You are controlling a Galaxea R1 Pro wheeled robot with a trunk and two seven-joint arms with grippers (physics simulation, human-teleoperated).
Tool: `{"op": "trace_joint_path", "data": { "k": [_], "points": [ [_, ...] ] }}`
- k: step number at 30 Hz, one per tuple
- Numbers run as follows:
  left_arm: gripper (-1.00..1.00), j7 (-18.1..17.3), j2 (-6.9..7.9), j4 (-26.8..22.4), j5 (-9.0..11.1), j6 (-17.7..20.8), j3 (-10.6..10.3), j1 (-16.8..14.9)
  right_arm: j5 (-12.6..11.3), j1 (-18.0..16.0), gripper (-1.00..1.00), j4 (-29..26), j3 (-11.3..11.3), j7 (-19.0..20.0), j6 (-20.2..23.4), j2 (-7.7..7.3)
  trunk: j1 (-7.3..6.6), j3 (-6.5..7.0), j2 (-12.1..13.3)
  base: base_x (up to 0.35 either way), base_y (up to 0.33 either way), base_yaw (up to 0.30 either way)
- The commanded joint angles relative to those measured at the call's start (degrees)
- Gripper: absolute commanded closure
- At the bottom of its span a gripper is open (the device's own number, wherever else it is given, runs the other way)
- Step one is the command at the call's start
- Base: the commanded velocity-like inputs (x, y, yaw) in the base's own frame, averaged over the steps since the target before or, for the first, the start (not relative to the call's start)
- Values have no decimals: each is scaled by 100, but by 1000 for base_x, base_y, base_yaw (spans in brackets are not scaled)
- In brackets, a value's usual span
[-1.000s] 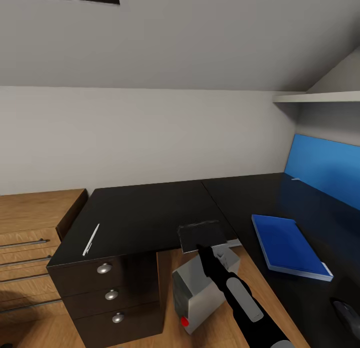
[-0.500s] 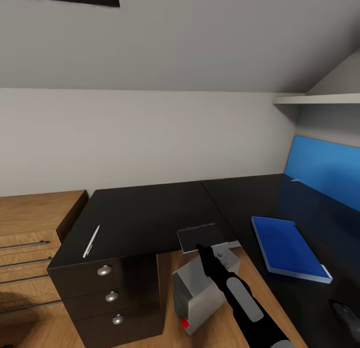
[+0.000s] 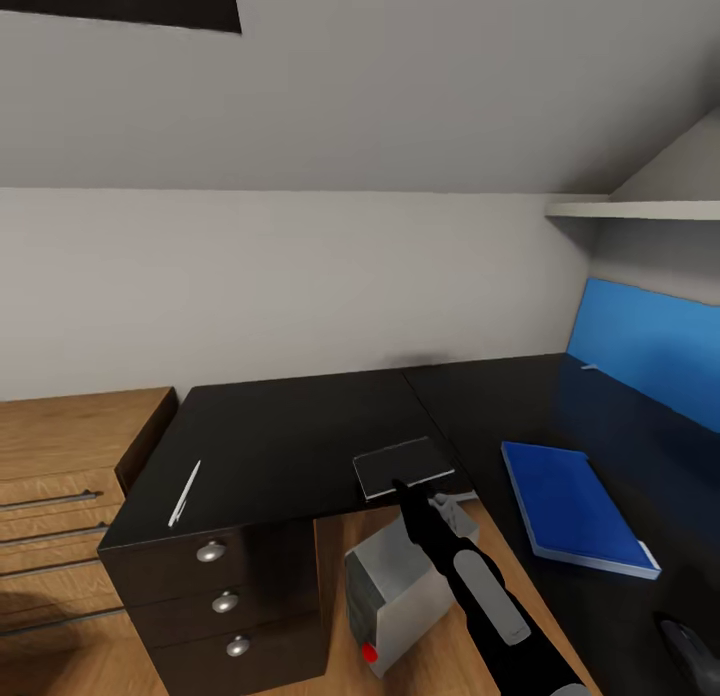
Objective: In the bedroom, organize the workspace by keeping the computer under the desk, ensuring the monitor is on the desk, placing the keyboard on the desk next to the monitor, placing the mouse on the desk next to the keyboard, moving the folder from the swivel chair onto the desk next to the mouse, stacking the notebook on top of the folder with the pen on top of the notebook, and positioning the swivel chair next to the desk.
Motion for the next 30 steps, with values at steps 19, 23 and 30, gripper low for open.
{"op": "trace_joint_path", "data": {
  "k": [19,23,30],
  "points": [
    [-100,27,7,155,27,26,-40,-1,-505,838,100,-2010,-30,-44,40,-811,-1,-4,-1,-37,-112,0],
    [-100,27,7,155,27,26,-39,-2,-549,839,100,-2014,-31,-39,38,-852,-1,-4,-1,-18,-51,0],
    [-100,27,7,155,27,26,-42,-1,-563,839,100,-2016,-34,-37,21,-871,-1,-3,-1,-4,-10,-14]
  ]
}}
